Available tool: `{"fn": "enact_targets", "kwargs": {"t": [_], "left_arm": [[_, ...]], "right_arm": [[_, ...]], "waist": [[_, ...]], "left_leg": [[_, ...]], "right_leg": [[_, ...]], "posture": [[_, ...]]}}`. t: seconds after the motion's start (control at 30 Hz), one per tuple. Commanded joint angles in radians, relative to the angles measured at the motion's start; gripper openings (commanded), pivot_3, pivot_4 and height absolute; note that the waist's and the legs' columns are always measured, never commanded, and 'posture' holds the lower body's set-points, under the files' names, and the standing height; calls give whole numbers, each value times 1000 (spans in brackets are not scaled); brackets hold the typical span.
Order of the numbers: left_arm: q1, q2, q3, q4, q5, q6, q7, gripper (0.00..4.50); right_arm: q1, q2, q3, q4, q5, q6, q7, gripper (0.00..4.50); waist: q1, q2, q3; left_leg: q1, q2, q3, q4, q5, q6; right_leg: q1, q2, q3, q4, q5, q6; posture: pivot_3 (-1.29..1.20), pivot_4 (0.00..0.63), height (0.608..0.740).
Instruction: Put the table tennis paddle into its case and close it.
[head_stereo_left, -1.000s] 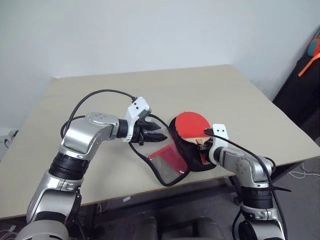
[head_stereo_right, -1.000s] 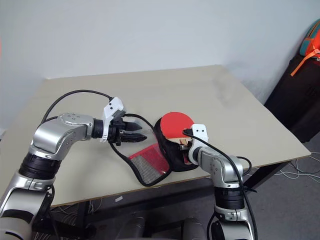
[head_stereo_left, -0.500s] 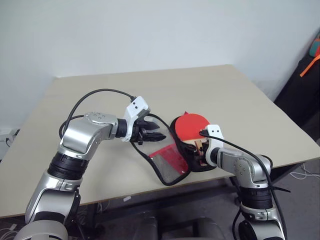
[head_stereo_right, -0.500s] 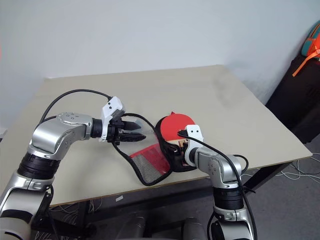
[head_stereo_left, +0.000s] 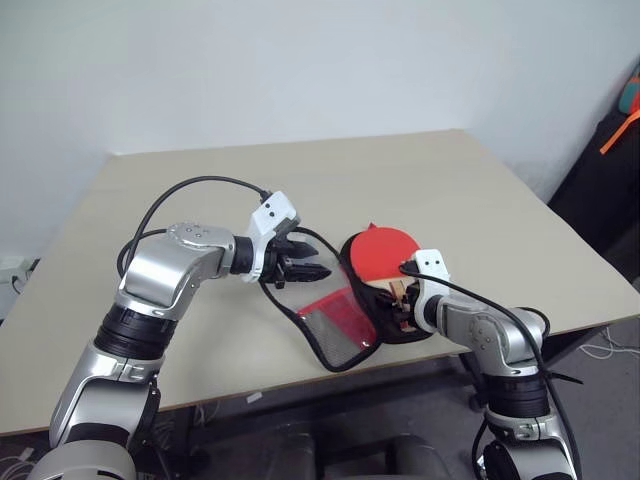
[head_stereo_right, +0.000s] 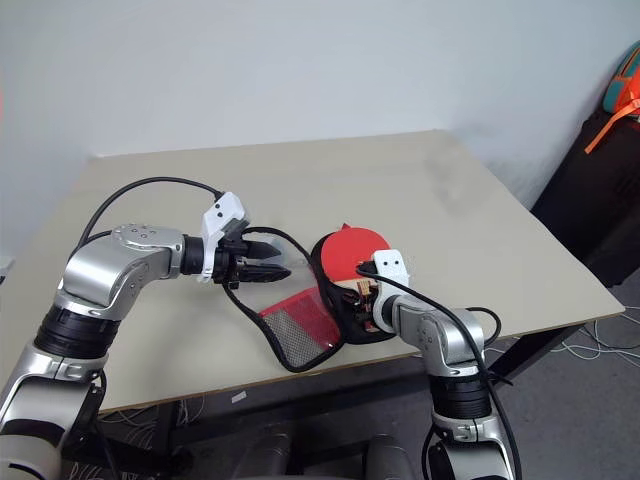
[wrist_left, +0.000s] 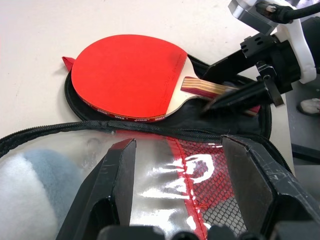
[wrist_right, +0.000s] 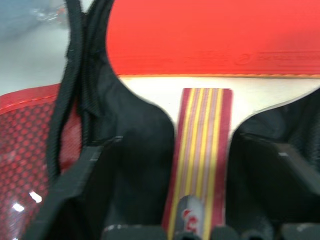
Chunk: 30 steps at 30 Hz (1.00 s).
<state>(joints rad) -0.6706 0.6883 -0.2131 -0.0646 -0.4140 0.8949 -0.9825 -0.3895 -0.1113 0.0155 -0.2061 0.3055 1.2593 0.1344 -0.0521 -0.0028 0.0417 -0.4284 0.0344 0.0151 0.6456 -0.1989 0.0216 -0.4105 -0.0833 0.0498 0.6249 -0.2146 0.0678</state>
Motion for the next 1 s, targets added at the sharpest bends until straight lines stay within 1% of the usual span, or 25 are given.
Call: {"fn": "enact_targets", "kwargs": {"t": [0.03,0.07,0.17,0.23,0.33,0.6,1.0], "left_arm": [[-10,8,21,-18,1,-10,-2,2827],[-9,9,22,-19,2,-10,-2,2827],[-3,12,20,-22,8,-14,0,2827],[-3,9,25,-23,6,-13,1,2827],[-6,3,36,-20,-1,-8,5,2827],[2,5,41,-15,3,-15,16,2827],[-3,8,37,-15,-2,-4,9,2827]], "right_arm": [[-21,-7,14,1,-9,-8,3,2475],[-24,-10,19,10,-14,-6,2,2164],[-26,-30,48,31,-35,-29,6,2164],[-24,-36,55,34,-37,-34,8,1848],[-30,-35,49,42,-42,-23,3,1146],[-53,-52,18,34,-32,34,14,1137],[-6,-28,-16,-27,-18,120,17,1137]], "waist": [[0,0,0],[0,0,0],[0,0,0],[0,0,0],[0,0,0],[0,0,0],[1,0,0]], "left_leg": [[0,0,0,0,0,0],[0,0,0,0,0,0],[0,0,0,0,0,0],[0,0,0,0,0,0],[0,0,0,0,0,0],[0,0,0,0,0,0],[0,0,0,0,0,0]], "right_leg": [[0,0,0,0,0,0],[0,0,0,0,0,0],[0,0,0,0,0,0],[0,0,0,0,0,0],[0,0,0,0,0,0],[0,0,0,0,0,0],[0,0,0,0,0,0]], "posture": [[0,0,740],[0,0,740],[0,0,740],[0,0,740],[0,0,740],[0,0,740],[0,0,740]]}}
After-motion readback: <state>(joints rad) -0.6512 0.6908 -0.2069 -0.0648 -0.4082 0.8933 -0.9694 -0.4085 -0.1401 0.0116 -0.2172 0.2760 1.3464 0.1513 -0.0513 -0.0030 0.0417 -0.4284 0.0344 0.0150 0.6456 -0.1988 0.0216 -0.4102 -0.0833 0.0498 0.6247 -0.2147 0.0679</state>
